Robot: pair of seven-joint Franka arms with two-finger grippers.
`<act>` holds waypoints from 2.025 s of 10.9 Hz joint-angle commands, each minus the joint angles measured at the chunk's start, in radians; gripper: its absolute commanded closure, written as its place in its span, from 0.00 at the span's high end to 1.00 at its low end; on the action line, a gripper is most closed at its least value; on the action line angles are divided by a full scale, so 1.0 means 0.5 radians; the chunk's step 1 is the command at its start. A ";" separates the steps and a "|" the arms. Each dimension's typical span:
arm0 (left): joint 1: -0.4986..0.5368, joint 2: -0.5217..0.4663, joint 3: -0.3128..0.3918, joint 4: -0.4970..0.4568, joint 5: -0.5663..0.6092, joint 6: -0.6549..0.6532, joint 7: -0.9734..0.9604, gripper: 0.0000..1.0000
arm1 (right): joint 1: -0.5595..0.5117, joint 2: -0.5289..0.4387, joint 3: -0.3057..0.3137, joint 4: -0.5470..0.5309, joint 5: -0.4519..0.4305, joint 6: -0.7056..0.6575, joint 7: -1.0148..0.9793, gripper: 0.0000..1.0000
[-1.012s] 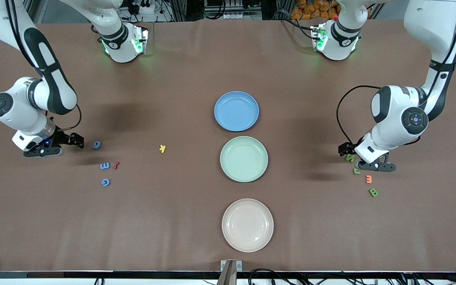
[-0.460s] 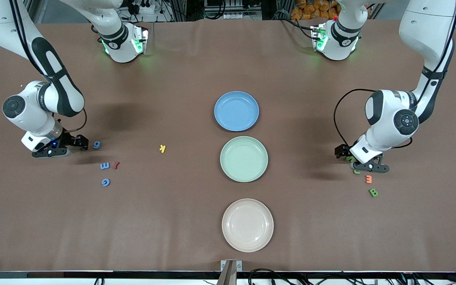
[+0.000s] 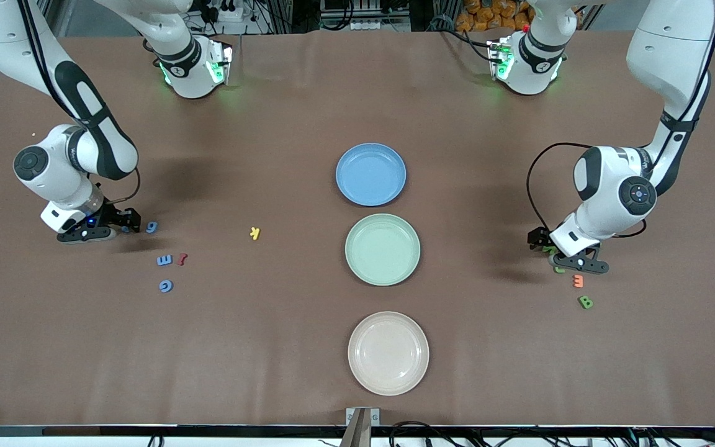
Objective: Sort letters by color into matching plates
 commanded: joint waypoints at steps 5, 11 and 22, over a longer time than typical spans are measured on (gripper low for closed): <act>0.028 0.061 -0.010 -0.024 0.034 0.040 0.162 1.00 | -0.047 -0.011 0.019 -0.081 0.001 0.103 -0.080 0.26; 0.034 0.085 -0.007 -0.021 0.034 0.040 0.292 0.93 | -0.019 -0.033 0.022 -0.066 0.004 0.079 -0.053 0.00; 0.065 0.091 -0.010 -0.005 0.034 0.034 0.341 0.25 | 0.443 -0.180 0.503 0.310 -0.002 -0.586 1.400 0.03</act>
